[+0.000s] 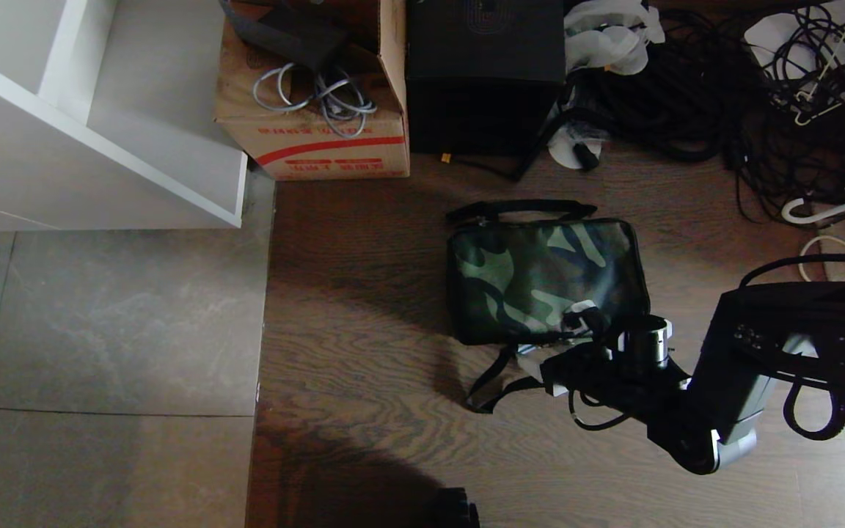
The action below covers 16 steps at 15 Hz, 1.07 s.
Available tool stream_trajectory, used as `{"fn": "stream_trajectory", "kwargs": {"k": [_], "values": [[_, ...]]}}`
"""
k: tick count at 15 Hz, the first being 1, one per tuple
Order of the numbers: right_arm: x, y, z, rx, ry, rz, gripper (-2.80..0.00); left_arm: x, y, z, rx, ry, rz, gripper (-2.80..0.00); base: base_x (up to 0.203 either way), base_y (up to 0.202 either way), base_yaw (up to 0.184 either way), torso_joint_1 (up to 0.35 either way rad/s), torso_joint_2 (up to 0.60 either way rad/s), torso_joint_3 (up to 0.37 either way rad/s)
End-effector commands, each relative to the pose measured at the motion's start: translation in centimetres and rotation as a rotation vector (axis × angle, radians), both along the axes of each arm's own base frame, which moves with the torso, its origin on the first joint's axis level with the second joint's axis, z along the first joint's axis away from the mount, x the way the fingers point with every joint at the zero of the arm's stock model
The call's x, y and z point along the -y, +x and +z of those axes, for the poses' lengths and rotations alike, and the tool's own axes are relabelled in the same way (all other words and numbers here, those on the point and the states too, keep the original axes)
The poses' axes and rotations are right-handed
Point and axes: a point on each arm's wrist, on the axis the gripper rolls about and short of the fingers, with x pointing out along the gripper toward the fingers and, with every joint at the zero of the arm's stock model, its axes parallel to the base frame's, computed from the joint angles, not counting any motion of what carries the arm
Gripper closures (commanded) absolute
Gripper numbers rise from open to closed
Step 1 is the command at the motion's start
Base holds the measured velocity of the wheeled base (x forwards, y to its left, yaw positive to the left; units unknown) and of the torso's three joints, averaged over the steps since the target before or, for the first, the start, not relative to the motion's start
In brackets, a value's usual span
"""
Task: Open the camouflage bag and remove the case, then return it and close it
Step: Open the top of the storage box
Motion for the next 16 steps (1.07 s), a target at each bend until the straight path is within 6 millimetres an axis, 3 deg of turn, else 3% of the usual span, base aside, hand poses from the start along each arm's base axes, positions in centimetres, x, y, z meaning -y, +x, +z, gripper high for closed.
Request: {"fn": "stream_trajectory", "kwargs": {"k": [1,10,11,12,16], "values": [[-0.2,0.7,-0.6,0.011,-0.010,-0.047,-2.80,0.0,0.1,-0.3,-0.009,-0.001,0.001,0.00,0.000,0.000,0.000,0.000,0.00,0.000],[0.2,2.3,-1.7,0.067,-0.013,-0.146,-2.80,0.0,0.1,-0.3,-0.011,-0.001,0.001,0.00,0.000,0.000,0.000,0.000,0.00,0.000],[0.2,2.2,-1.9,0.060,-0.014,-0.147,-0.30,0.0,0.1,-0.3,-0.011,-0.001,0.001,0.00,0.000,0.000,0.000,0.000,0.00,0.000],[0.2,2.2,-1.8,0.064,-0.013,-0.147,0.00,0.0,0.1,-0.3,-0.011,-0.001,0.001,0.00,0.000,0.000,0.000,0.000,0.00,0.000],[0.2,2.1,-1.9,0.073,-0.011,-0.140,0.00,0.0,0.1,-0.3,-0.011,-0.001,0.001,0.00,0.000,0.000,0.000,0.000,0.00,0.000]]}}
